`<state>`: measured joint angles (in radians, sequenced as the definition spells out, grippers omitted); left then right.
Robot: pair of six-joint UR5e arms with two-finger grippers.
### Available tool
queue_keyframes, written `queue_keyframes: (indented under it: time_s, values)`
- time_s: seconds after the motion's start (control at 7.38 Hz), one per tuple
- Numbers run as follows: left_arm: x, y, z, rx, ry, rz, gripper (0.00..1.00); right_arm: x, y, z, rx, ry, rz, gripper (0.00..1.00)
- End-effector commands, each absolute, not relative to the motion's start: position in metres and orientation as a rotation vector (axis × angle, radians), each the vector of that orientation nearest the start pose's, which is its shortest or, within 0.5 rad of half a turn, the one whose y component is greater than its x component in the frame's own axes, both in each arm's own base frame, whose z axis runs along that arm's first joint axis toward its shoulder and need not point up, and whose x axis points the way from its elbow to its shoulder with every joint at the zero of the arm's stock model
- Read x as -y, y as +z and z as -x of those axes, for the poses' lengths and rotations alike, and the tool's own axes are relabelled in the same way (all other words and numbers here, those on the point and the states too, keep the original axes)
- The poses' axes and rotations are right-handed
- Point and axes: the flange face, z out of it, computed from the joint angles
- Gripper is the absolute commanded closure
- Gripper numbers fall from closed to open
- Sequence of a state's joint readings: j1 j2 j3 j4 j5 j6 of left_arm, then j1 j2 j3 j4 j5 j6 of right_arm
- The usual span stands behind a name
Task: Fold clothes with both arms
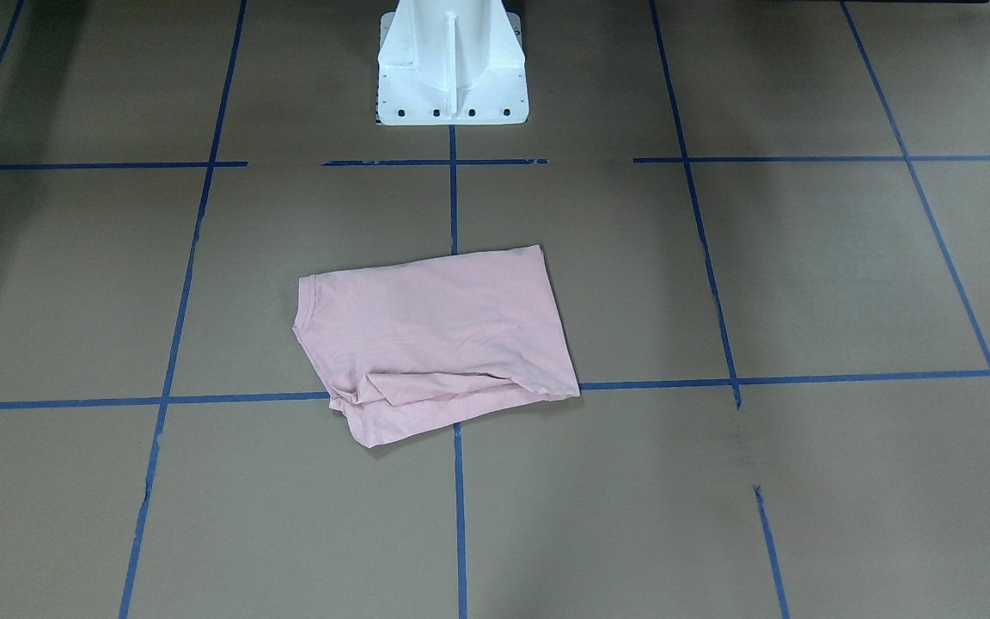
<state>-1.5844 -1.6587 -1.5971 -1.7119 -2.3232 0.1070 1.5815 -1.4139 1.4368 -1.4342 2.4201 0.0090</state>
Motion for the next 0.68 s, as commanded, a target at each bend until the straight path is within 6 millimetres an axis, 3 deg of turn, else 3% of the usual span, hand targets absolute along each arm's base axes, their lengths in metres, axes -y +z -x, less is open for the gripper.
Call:
queue_keyframes:
  time_s: [0.0, 0.27, 0.41, 0.54]
  values:
    - [0.508, 0.641, 0.079, -0.755, 0.144, -0.134, 0.00, 0.525, 0.625, -0.070, 0.756, -0.148, -0.123, 0.00]
    - [0.480, 0.671, 0.077, -0.751, 0.140, -0.114, 0.00, 0.512, 0.636, -0.071, 0.734, -0.149, -0.083, 0.00]
    - [0.474, 0.673, 0.079, -0.754, 0.142, -0.132, 0.00, 0.514, 0.634, -0.070, 0.743, -0.134, -0.083, 0.00]
    - [0.469, 0.679, 0.079, -0.755, 0.137, -0.121, 0.00, 0.526, 0.608, -0.070, 0.740, -0.150, -0.125, 0.00]
